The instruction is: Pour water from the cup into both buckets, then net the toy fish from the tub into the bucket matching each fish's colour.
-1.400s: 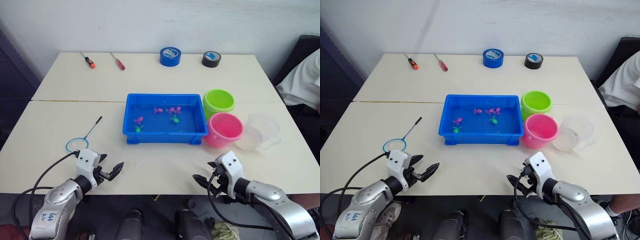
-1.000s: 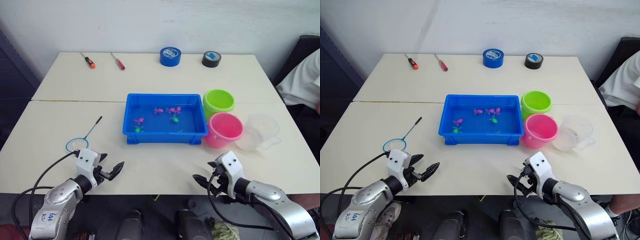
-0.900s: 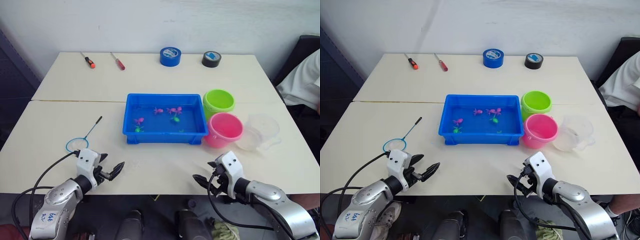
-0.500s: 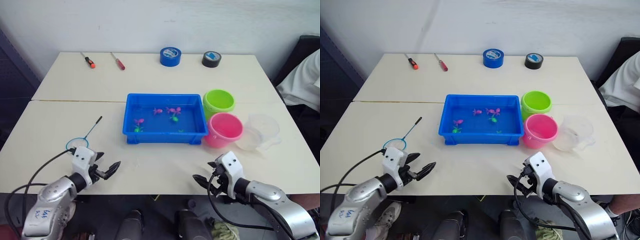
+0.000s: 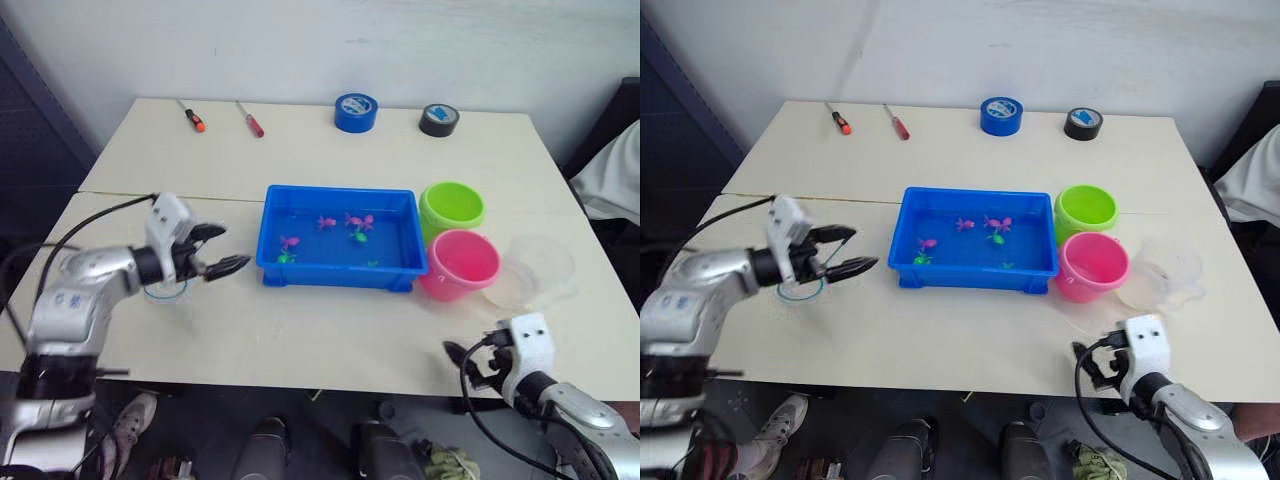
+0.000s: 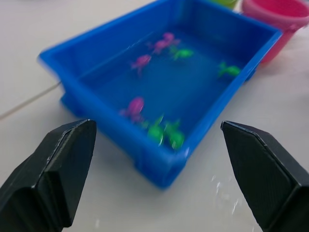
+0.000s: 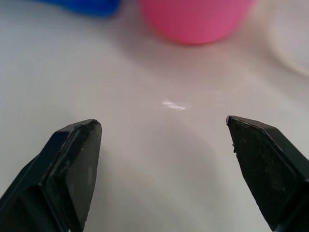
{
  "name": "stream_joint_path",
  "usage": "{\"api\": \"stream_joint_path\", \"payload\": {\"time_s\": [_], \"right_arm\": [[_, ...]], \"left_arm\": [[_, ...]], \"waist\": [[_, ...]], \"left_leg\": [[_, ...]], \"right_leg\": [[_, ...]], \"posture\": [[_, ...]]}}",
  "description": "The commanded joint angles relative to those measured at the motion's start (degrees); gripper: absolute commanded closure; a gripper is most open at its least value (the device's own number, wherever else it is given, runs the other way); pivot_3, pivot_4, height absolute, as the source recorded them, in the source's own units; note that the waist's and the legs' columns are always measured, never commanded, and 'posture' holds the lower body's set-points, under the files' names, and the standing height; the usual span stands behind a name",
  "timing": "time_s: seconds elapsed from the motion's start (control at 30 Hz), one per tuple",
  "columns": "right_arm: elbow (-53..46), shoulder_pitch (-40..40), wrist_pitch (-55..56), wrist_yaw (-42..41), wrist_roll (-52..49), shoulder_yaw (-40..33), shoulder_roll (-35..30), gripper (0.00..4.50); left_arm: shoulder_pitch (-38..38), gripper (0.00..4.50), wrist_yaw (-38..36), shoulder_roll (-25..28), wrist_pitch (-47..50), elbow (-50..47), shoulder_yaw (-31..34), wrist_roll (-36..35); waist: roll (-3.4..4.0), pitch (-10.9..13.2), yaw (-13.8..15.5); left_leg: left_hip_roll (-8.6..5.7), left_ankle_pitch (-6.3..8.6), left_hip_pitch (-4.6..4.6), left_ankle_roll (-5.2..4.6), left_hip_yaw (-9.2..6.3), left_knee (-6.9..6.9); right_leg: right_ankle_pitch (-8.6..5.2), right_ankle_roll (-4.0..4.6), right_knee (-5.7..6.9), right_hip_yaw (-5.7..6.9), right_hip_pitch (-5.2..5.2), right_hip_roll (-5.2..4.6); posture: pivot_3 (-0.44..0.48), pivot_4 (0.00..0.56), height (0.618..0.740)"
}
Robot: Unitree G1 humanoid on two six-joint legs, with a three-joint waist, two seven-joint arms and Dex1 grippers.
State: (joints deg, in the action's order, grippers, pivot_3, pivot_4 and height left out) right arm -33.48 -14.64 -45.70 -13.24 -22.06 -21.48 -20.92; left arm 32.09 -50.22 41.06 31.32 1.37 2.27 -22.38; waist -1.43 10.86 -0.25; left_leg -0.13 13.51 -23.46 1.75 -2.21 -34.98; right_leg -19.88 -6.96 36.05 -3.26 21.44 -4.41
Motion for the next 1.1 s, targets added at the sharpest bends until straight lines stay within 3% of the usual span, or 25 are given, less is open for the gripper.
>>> {"api": "stream_joint_path", "payload": {"time_s": [0.03, 0.33, 0.67, 0.9, 1.1], "right_arm": [[0.0, 0.8, 2.6, 3.9, 1.9, -3.0, 1.5, 0.11], [6.5, 8.0, 9.3, 15.5, 7.3, -7.4, 6.5, 0.11], [14.4, 15.5, 14.9, 19.4, 7.6, -8.8, 8.5, 0.11], [18.9, 19.0, 17.9, 21.7, 7.7, -9.2, 9.9, 0.11], [20.9, 20.6, 20.1, 24.4, 7.2, -10.0, 11.4, 0.11]], "left_arm": [[3.9, 0.0, -1.5, -2.0, -2.3, 3.6, -1.8, 1.2], [14.3, 0.0, -7.3, -12.1, -8.5, 12.8, -8.1, 3.4], [18.2, 0.0, -9.6, -18.6, -10.0, 14.0, -12.5, 5.9], [19.2, 0.0, -9.4, -21.2, -10.7, 14.4, -13.4, 7.3], [18.3, 0.0, -9.9, -19.9, -10.2, 13.1, -12.8, 7.4]], "waist": [[0.02, 0.0, -0.6], [0.01, 0.0, -1.3], [0.02, 0.0, -1.3], [0.03, 0.0, -1.4], [0.06, 0.0, -1.4]], "left_leg": [[0.0, 0.0, 0.04, -0.01, 0.12, 0.01], [-0.03, -0.05, 0.16, 0.07, 0.12, -0.17], [0.0, -0.16, 0.23, 0.16, 0.12, -0.21], [-0.02, -0.19, 0.23, 0.15, 0.07, -0.2], [0.01, -0.25, 0.27, 0.21, 0.04, -0.19]], "right_leg": [[0.0, -0.02, 0.04, -0.1, 0.02, 0.04], [-0.03, -0.1, 0.54, -0.18, 0.09, 0.72], [-0.1, -0.15, 0.9, -0.26, 0.14, 0.8], [-0.11, -0.17, 0.95, -0.25, 0.13, 0.82], [-0.11, -0.16, 1.04, -0.24, 0.15, 0.87]], "posture": [[0.0, 0.15, 0.734], [0.0, 0.15, 0.734], [0.0, 0.15, 0.734], [0.0, 0.15, 0.734], [0.0, 0.15, 0.734]]}}
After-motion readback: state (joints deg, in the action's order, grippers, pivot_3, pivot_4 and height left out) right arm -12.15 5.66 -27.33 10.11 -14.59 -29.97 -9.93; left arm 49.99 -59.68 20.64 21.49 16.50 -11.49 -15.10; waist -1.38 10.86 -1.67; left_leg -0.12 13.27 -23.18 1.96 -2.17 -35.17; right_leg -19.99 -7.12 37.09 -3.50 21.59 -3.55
